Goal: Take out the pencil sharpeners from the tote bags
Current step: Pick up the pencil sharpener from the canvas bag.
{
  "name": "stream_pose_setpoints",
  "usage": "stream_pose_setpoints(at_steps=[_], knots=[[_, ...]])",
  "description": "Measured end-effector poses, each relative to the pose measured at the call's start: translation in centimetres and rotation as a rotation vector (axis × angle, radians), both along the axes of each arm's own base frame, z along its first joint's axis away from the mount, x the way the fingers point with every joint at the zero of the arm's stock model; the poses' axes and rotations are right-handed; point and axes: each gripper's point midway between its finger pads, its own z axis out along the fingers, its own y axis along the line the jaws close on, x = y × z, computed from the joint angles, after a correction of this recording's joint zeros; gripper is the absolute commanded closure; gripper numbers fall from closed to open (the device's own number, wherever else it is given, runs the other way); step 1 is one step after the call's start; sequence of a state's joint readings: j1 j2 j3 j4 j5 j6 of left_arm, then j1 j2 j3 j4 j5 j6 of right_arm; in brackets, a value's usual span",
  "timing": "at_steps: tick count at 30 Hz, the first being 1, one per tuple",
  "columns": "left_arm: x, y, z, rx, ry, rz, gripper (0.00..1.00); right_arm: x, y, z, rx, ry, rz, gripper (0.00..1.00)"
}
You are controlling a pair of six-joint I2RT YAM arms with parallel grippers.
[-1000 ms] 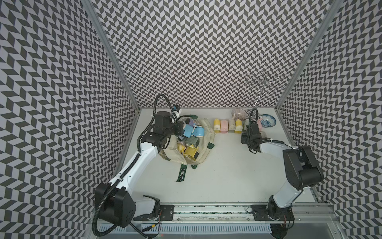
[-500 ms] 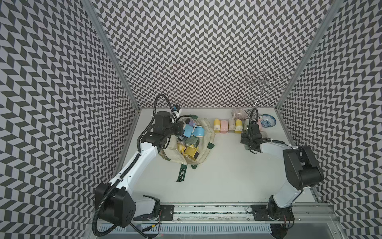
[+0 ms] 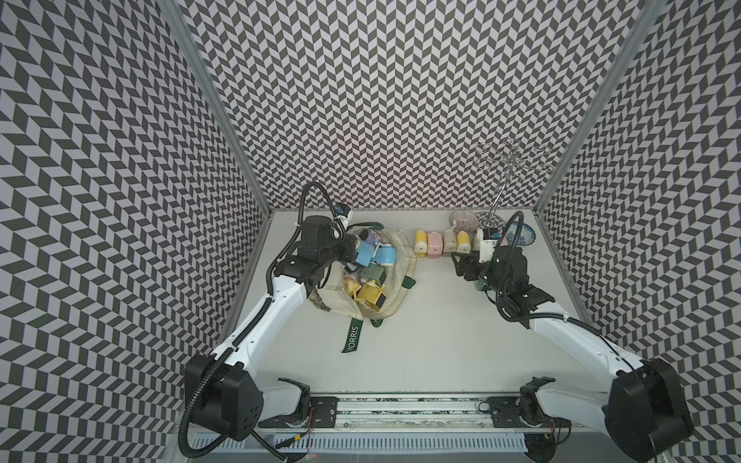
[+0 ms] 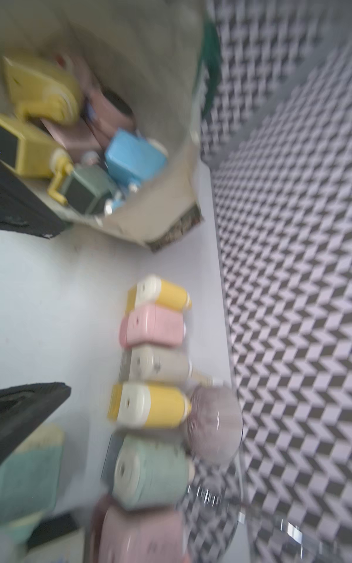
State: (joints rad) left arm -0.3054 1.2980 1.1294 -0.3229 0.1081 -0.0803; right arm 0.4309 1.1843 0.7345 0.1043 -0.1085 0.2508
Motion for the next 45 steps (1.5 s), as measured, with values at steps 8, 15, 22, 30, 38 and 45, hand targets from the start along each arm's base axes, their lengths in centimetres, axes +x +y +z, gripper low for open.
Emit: stream_pose_setpoints(at_steps=[8, 15, 22, 30, 38, 45], knots=[[0.0, 0.0, 0.0, 0.000, -0.001, 0.001, 1.00, -9.2, 13.7, -0.7, -0.005, -0.046, 0.539, 0.15], [0.0, 0.0, 0.0, 0.001, -0.001, 0.001, 1.00, -9.6, 18.4, -6.2, -0.223, -0.055, 0.690, 0.07], [0.0, 0.0, 0.0, 0.002, -0.001, 0.004, 1.00, -7.8, 20.8, -9.7, -0.358, -0.052, 0.735, 0.06], [0.0, 0.0, 0.0, 0.003, -0.002, 0.004, 1.00, -7.0, 22.1, -13.3, -0.461, -0.017, 0.750, 0.08], [0.0, 0.0, 0.0, 0.003, -0.002, 0.004, 1.00, -5.2, 22.8, -14.9, -0.512, -0.004, 0.704, 0.19], [0.0, 0.0, 0.0, 0.003, -0.002, 0.004, 1.00, -4.5, 24.1, -15.2, -0.523, -0.011, 0.700, 0.31]])
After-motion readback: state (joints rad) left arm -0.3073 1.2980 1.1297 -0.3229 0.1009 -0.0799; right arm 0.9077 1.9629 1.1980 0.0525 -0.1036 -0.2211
